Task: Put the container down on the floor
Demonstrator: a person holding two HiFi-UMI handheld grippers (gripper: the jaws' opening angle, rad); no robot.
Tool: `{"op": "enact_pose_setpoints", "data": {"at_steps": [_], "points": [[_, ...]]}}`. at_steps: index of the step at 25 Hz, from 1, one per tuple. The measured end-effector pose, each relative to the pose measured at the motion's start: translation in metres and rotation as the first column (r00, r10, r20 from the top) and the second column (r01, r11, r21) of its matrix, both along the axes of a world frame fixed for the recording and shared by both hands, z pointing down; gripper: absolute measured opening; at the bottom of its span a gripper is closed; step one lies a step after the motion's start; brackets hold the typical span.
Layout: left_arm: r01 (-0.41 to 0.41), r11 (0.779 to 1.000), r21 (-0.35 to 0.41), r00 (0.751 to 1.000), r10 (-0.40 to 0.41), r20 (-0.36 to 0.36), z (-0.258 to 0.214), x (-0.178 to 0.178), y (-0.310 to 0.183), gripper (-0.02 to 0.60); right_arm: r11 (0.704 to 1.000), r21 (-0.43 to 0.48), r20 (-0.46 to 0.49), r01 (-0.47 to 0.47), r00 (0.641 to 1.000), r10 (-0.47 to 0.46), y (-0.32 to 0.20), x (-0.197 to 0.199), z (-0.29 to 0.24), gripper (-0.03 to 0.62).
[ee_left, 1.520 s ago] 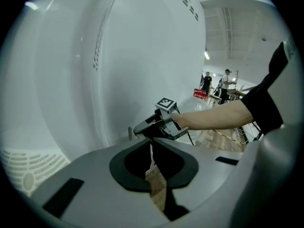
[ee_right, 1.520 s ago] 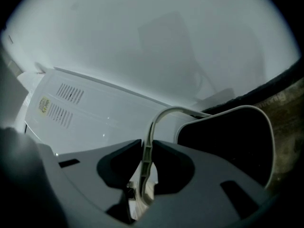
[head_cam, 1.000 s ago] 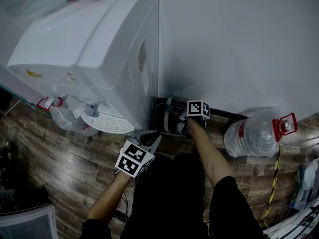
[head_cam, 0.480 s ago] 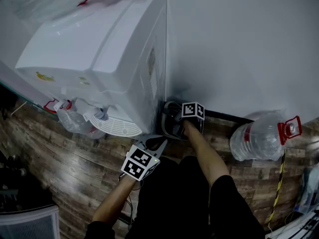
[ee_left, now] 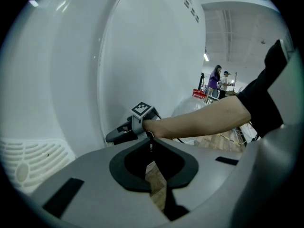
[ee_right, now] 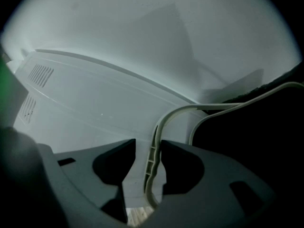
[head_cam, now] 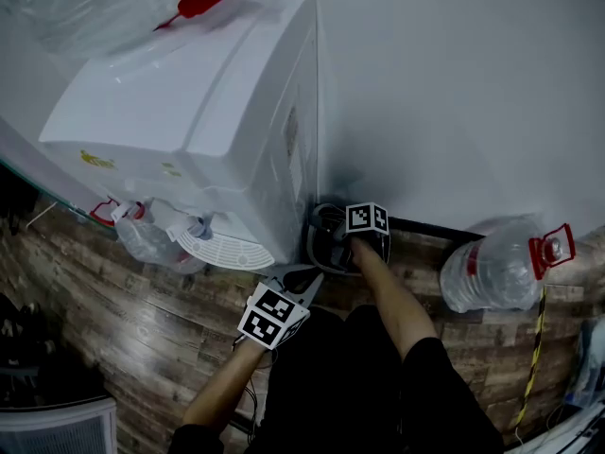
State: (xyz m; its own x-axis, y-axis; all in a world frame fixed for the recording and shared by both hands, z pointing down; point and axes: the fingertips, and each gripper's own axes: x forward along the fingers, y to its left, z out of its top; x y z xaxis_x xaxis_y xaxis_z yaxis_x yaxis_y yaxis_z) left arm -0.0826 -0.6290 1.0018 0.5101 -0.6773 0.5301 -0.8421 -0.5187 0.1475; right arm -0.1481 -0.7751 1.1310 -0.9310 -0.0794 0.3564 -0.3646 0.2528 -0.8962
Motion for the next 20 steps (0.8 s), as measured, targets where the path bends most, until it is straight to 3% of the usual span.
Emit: {"op": "enact_pose_setpoints", "data": {"at_steps": [6, 8, 11, 15, 20], "points": [[0.006, 1.000, 0.010, 1.000, -0.006, 0.001, -0.002, -0.001, -0.004, 0.025, 1.000, 0.003, 0.015, 0.009, 1.000, -0.009, -0.001, 0.004, -0.005, 0.167], [0.007, 1.000, 0.011, 1.000, -0.007, 0.000, -0.001, 0.000, -0.004, 0.025, 0.999, 0.028, 0.003, 0.021, 1.000, -0.021, 0.002, 0.006, -0.005, 0.131], [0.003, 1.000, 0.014, 1.000, -0.003, -0.005, 0.000, 0.004, -0.004, 0.025, 0.993, 0.107, -0.046, 0.046, 0.998, -0.042, 0.007, 0.010, -0.004, 0.021], [0.000, 1.000, 0.023, 1.000, 0.001, -0.015, 0.001, 0.007, -0.007, 0.025, 0.968, 0.231, -0.141, 0.098, 0.988, -0.067, 0.010, 0.017, -0.001, 0.011], [-0.032, 0.999, 0.032, 0.999, 0.032, -0.003, -0.001, 0.015, -0.008, 0.025, 0.916, 0.382, -0.236, 0.124, 0.971, -0.033, 0.010, 0.034, 0.000, 0.011]]}}
